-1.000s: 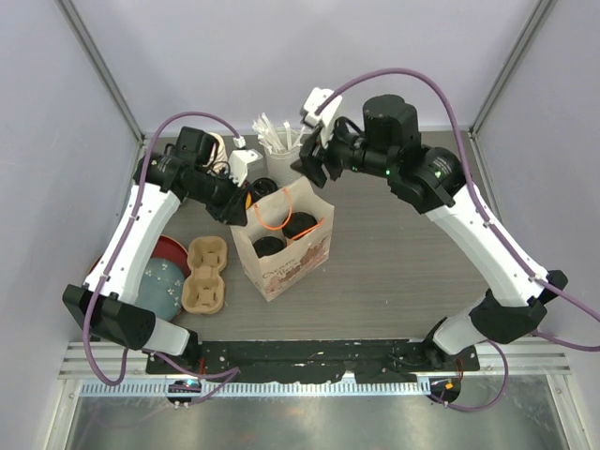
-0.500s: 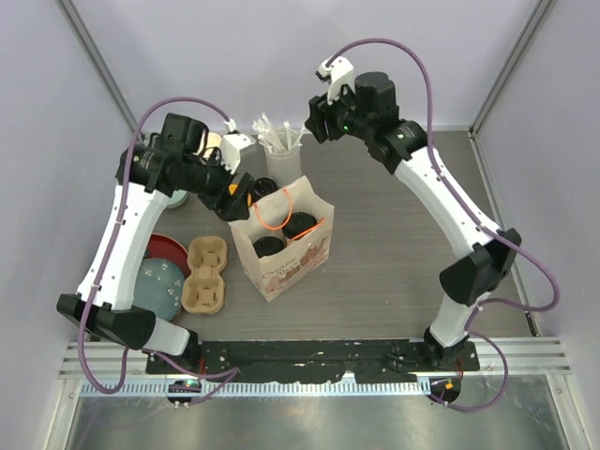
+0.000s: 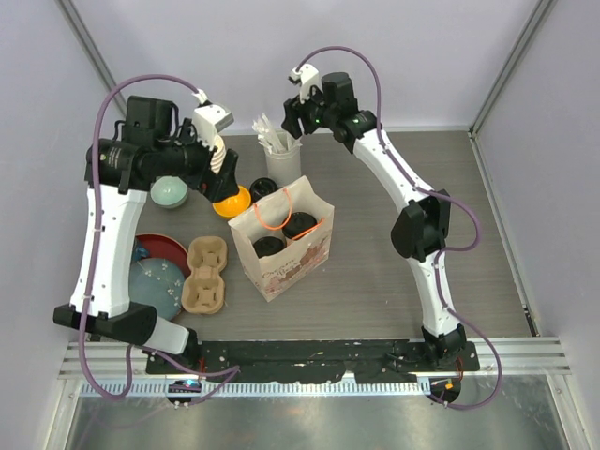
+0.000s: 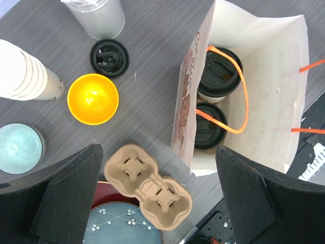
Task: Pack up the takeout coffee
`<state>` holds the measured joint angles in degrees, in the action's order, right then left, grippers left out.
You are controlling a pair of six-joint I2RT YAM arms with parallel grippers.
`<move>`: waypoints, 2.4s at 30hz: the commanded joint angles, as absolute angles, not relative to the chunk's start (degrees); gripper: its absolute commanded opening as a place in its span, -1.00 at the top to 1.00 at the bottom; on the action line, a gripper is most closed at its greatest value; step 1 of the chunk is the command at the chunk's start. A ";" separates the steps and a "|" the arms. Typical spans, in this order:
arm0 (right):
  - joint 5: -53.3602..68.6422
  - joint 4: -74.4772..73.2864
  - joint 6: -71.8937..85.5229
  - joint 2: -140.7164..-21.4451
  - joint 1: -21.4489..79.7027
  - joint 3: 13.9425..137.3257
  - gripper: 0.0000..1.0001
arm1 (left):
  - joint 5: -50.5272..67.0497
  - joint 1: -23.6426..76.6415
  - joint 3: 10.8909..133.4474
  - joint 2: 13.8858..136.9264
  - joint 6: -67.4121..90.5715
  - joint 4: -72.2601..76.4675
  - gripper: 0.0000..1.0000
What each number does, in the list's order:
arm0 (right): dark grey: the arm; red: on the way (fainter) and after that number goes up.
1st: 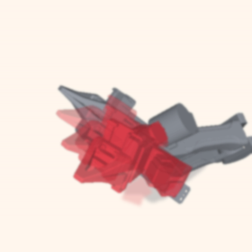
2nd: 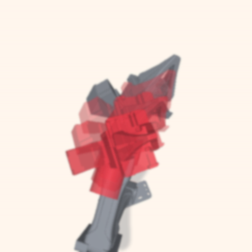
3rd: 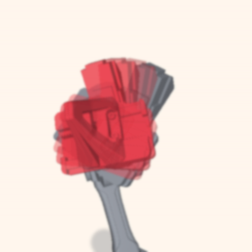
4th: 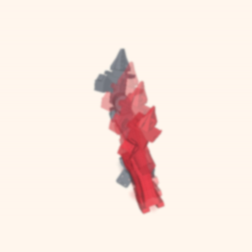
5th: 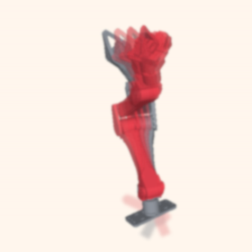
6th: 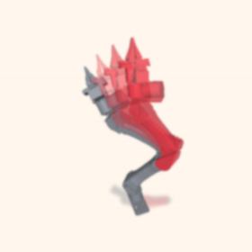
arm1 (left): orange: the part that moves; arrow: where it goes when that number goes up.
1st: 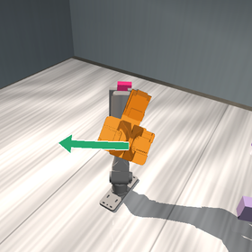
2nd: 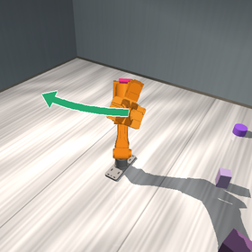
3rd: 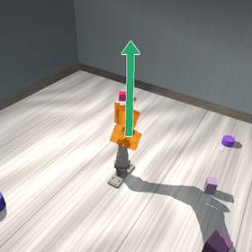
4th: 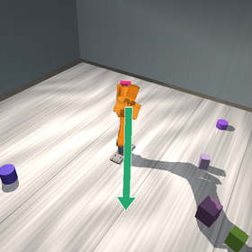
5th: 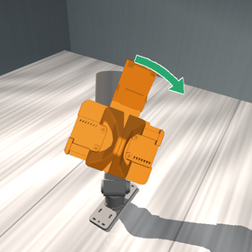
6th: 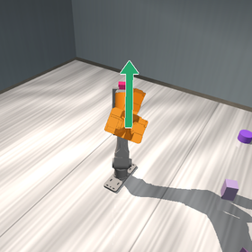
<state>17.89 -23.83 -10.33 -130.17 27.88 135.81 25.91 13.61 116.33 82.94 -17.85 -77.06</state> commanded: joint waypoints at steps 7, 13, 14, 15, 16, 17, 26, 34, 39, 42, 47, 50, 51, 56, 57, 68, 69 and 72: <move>21.36 -18.37 -10.72 -133.32 27.77 140.01 -0.15 | 26.81 12.57 116.46 87.27 -15.38 -75.15 -0.94; 22.50 -17.49 -9.15 -136.49 27.86 142.20 0.19 | 27.33 12.57 115.67 86.49 -16.08 -75.15 -0.94; 22.50 -17.66 -8.88 -137.45 27.86 142.73 0.19 | 27.25 12.48 115.32 86.48 -16.17 -75.15 -0.94; 22.50 -17.67 -8.79 -137.72 27.77 143.17 0.19 | 27.16 12.39 115.14 86.22 -16.08 -75.15 -0.94; 22.50 -17.67 -8.70 -137.90 27.86 143.26 0.19 | 26.98 12.48 114.96 86.22 -16.17 -75.06 -0.94; 22.50 -17.49 -8.61 -138.16 27.86 143.17 0.20 | 27.07 12.48 114.70 86.13 -16.17 -75.06 -0.94; 22.85 -16.53 -8.43 -136.24 27.95 142.30 0.84 | 27.51 12.39 113.82 85.61 -16.61 -75.06 -0.93; 21.71 -16.08 -10.81 -129.47 27.95 138.87 0.95 | 27.95 12.39 113.47 85.52 -16.79 -74.88 -0.94; 21.80 -15.38 -11.34 -126.48 27.86 137.73 0.96 | 28.04 12.39 112.94 85.25 -16.87 -74.71 -0.94; 22.15 -14.85 -11.25 -125.25 27.86 137.37 0.98 | 27.95 12.39 112.85 85.25 -16.87 -74.62 -0.94; 22.50 -13.54 -10.64 -122.79 27.95 136.76 0.99 | 27.86 12.31 112.68 84.90 -17.05 -74.62 -0.94; 21.54 -11.08 -10.28 -119.89 27.86 135.09 0.98 | 27.77 12.39 112.24 84.82 -17.05 -74.44 -0.94; 21.27 -10.73 -10.28 -119.01 27.86 134.65 0.98 | 27.60 12.39 112.15 84.81 -17.05 -74.36 -0.94; 21.00 -9.76 -9.41 -113.30 27.95 134.56 0.98 | 27.16 12.39 111.18 84.55 -16.96 -73.74 -0.93; 21.09 -9.23 -8.88 -112.42 27.86 134.30 0.99 | 26.55 12.39 110.92 84.64 -16.88 -73.74 -0.94; 22.84 -5.43 3.50 -93.35 27.95 119.71 0.99 | 25.05 12.39 110.04 83.76 -16.61 -73.12 -0.94; 23.81 -9.54 4.30 -91.77 27.95 119.45 0.99 | 25.05 12.39 109.95 83.67 -16.70 -73.12 -0.94; 26.10 -17.63 6.93 -89.40 27.95 119.18 0.98 | 24.87 12.39 109.60 83.58 -16.52 -73.04 -0.94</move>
<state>22.74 -9.04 0.97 -92.42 27.86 120.38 25.28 12.62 109.86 85.73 -16.73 -75.13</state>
